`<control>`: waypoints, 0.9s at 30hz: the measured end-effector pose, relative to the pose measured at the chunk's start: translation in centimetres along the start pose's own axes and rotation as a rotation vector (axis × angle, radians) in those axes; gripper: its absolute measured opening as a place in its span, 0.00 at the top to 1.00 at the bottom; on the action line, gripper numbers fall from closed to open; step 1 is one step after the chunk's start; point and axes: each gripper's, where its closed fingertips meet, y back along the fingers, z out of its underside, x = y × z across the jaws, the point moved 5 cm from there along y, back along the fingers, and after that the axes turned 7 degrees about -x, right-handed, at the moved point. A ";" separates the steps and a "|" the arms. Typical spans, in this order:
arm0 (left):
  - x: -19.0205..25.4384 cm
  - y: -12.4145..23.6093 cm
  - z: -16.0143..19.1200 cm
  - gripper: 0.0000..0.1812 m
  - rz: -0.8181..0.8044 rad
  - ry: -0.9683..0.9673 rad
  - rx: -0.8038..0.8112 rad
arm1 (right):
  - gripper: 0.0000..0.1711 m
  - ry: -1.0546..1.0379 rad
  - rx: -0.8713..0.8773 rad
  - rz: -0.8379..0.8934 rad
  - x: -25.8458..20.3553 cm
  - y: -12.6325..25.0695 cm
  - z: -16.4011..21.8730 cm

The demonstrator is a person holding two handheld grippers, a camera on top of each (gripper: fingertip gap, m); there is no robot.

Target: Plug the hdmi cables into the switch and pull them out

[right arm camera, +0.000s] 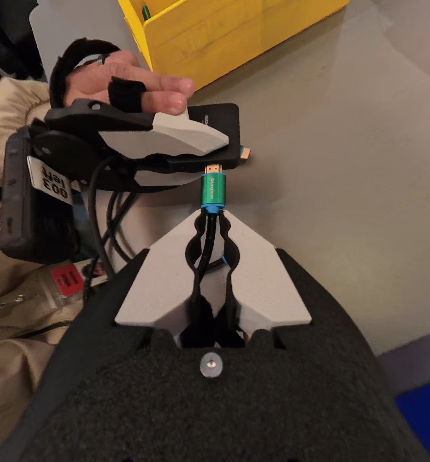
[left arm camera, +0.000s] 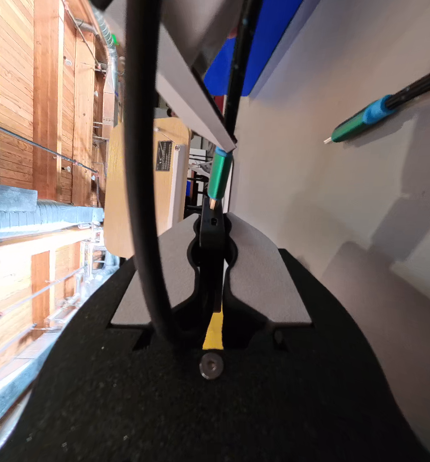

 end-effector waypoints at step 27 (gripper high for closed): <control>0.5 1.0 0.2 0.93 0.039 -0.003 0.083 | 0.95 0.084 0.071 -0.080 -0.6 -0.3 -0.2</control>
